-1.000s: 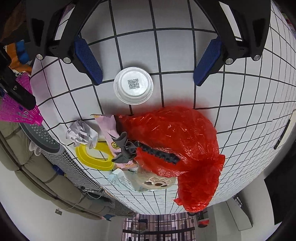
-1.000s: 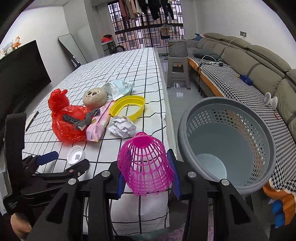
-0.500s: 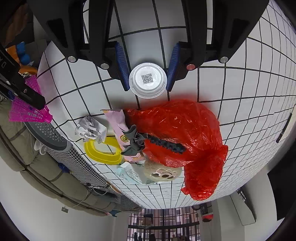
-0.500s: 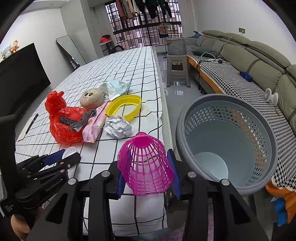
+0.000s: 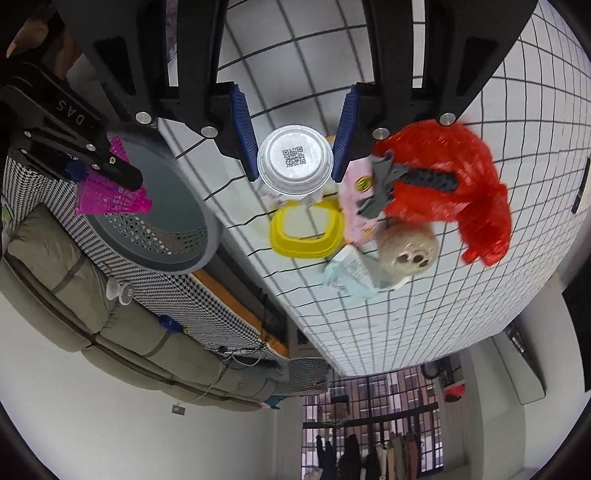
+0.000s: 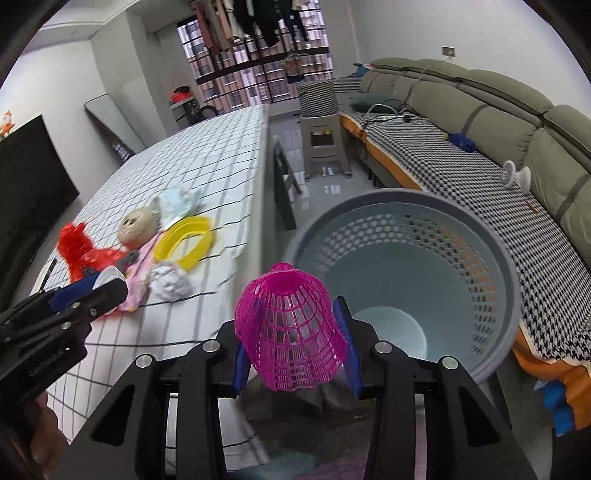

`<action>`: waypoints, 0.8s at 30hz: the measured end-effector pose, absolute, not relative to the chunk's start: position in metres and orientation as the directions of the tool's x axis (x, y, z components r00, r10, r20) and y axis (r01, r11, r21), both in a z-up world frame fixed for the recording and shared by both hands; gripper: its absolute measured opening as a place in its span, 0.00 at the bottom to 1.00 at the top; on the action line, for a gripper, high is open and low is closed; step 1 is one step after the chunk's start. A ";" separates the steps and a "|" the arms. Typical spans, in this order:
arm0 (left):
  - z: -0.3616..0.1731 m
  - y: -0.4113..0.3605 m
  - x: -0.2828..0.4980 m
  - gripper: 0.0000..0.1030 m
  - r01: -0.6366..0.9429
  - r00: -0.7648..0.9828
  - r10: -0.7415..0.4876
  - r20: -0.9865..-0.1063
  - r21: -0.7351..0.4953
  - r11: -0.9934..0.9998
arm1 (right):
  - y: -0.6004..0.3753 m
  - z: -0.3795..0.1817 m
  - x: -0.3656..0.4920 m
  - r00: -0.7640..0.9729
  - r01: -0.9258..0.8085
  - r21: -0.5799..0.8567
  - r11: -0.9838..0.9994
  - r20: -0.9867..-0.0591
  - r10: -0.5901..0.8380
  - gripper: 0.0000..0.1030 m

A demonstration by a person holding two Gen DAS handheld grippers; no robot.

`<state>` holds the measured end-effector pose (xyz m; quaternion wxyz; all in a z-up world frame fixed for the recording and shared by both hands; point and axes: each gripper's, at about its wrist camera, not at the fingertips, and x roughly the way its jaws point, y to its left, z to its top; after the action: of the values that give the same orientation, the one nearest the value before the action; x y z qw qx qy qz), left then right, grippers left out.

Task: Collect trash
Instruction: 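Carry both items over the grey basket and open both grippers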

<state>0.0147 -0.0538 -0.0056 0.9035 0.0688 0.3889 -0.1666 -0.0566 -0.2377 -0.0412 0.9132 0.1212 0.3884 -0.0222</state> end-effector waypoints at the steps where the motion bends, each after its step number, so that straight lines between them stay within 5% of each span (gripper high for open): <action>1: -0.004 -0.065 0.017 0.38 0.370 0.641 -0.258 -0.723 -0.004 0.929 | -0.247 -0.041 -0.056 0.698 0.153 0.206 0.967 -0.715 0.042 0.38; 24: -0.051 -0.221 0.059 0.39 0.520 0.493 -0.294 -0.819 0.007 0.854 | -0.369 -0.082 -0.042 0.646 0.303 0.232 0.924 -0.763 -0.020 0.38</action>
<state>0.0588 -0.2212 -0.0507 0.8544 0.1278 0.4438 -0.2382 -0.0417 -0.3689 -0.0823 0.8907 0.1722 0.4110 -0.0904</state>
